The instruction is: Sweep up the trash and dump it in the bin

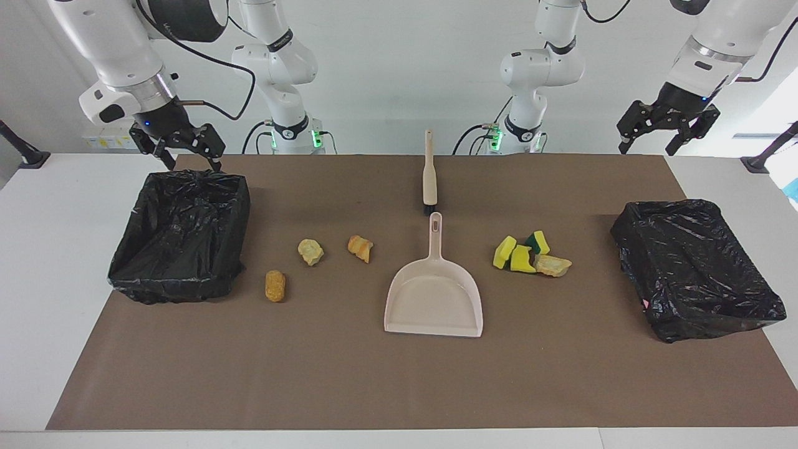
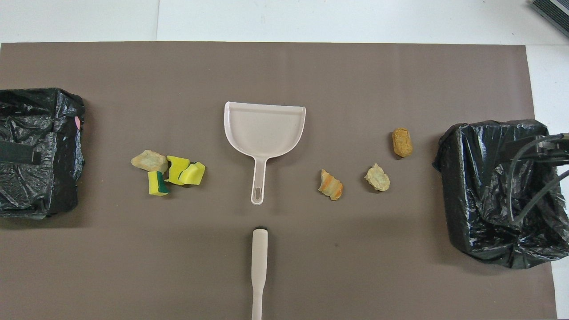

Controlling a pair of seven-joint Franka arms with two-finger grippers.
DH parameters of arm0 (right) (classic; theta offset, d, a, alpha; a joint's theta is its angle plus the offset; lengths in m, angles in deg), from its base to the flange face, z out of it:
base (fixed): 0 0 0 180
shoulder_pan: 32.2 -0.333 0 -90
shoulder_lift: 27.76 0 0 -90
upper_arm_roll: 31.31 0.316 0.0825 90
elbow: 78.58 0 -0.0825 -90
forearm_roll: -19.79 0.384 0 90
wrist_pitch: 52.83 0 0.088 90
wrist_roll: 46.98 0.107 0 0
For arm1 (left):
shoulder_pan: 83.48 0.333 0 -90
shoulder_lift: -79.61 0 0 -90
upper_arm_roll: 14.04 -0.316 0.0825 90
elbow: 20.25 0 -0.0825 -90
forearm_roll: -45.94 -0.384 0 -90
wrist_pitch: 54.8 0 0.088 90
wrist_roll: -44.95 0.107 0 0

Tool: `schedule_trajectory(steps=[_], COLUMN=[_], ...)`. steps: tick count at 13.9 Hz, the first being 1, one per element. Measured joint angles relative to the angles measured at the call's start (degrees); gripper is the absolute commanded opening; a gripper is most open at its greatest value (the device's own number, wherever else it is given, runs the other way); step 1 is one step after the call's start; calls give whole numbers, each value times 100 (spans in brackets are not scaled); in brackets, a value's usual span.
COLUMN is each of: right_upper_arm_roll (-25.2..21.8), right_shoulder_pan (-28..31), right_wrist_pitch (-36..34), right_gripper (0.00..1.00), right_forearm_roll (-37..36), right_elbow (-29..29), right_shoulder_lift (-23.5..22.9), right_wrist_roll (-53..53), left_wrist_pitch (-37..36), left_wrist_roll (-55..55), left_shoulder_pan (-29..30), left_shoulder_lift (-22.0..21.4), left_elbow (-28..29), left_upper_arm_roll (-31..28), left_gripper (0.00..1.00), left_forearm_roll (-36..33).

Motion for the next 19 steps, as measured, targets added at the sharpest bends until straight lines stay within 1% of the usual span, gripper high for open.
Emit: schedule_trajectory(steps=[8, 15, 17, 19], right_upper_arm_roll=[0, 0, 0, 0], right_shoulder_pan=[0, 0, 0, 0], right_wrist_pitch=[0, 0, 0, 0], right_gripper=[100, 100, 100, 100], right_forearm_roll=[0, 0, 0, 0], right_elbow=[0, 0, 0, 0], right_shoulder_lift=[0, 0, 0, 0], right_wrist_roll=[0, 0, 0, 0], left_wrist_pitch=[-7, -37, -206, -209], left_wrist_roll=[2, 4, -27, -584], left_shoulder_pan=[11, -20, -194, -794], left_shoulder_lift=[0, 0, -11, -127], left_elbow=[-1, -1, 19, 261], left_upper_arm_roll=[-76, 1, 95, 184], left_gripper=[100, 100, 100, 100], left_forearm_roll=[-2, 3, 46, 76])
